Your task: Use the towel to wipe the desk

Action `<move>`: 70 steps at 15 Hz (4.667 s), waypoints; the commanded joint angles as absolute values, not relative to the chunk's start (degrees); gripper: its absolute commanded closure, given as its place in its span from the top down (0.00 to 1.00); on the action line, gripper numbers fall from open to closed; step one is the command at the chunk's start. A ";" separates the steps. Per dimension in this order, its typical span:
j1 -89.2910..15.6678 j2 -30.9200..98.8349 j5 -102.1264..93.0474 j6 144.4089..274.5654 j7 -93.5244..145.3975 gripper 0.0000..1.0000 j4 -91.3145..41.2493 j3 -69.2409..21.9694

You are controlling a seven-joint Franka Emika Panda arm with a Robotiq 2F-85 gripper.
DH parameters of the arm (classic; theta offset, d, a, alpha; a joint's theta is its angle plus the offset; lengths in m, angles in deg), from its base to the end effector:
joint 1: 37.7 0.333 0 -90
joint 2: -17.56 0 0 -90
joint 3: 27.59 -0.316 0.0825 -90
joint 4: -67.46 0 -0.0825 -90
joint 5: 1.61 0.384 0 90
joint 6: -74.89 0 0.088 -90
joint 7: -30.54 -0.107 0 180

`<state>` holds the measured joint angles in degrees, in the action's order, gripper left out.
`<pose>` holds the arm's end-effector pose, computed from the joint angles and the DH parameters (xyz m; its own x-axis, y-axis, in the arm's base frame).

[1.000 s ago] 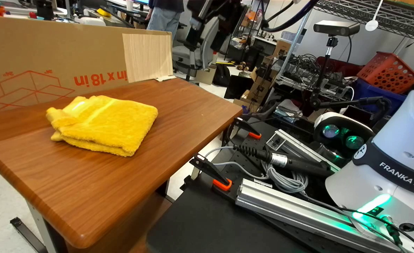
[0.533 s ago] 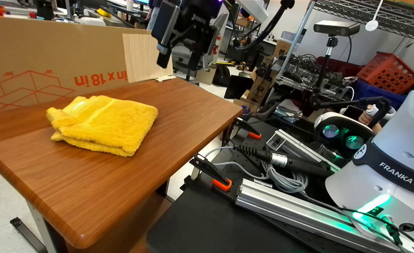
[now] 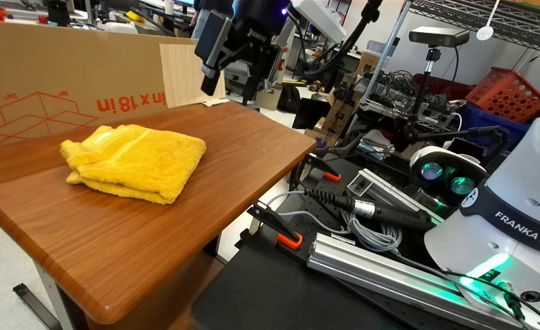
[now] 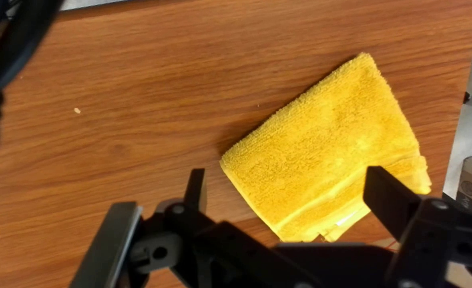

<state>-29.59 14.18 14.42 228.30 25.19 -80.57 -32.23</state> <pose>0.4462 0.0920 0.2948 0.9857 -0.1205 0.1181 -0.0999 -0.9809 -0.1669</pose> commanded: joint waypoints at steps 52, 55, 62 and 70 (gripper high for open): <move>-41.57 39.73 20.44 230.79 12.76 1.00 -65.08 -27.69; -41.79 38.19 21.31 230.99 14.54 1.00 -66.18 -29.08; -44.92 35.91 26.85 231.92 20.28 1.00 -67.94 -29.62; -43.65 38.83 24.03 231.15 19.39 1.00 -72.73 -28.05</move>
<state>-44.34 37.62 24.79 230.20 19.14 -70.88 -28.36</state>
